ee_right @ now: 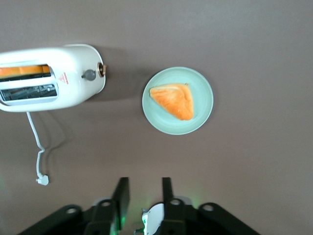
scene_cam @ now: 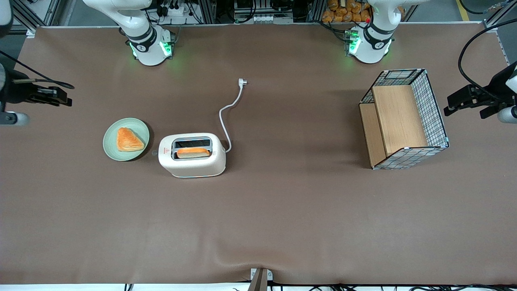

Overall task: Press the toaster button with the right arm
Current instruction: 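Move the right gripper down beside the toaster's side lever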

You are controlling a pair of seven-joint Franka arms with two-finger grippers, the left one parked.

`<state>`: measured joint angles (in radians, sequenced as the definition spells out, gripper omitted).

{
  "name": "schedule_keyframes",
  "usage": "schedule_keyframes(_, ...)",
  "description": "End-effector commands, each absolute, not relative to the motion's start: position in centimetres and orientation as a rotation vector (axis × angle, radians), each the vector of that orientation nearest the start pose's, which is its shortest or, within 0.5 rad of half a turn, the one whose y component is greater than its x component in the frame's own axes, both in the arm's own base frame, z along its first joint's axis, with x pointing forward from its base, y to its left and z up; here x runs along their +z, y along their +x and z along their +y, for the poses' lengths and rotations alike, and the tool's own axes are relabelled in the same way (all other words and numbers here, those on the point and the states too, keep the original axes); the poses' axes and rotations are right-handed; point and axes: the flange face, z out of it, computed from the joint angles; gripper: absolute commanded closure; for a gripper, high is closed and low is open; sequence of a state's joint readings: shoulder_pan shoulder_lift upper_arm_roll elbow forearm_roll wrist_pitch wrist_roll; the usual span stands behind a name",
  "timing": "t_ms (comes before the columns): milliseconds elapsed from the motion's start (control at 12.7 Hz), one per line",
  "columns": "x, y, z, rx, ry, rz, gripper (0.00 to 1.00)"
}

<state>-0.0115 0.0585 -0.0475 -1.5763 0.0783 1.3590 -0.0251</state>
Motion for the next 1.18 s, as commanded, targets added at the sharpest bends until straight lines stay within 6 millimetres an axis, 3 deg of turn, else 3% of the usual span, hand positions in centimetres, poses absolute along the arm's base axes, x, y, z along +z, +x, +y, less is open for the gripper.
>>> schedule_keyframes(0, 54.9, 54.3, -1.4, 0.456, -2.948, 0.053, 1.00)
schedule_keyframes(785, 39.2, 52.7, 1.8, 0.410, -2.608, 0.279, 1.00)
schedule_keyframes(1099, 36.5, 55.2, 2.0, 0.370, -2.607, 0.262, 1.00)
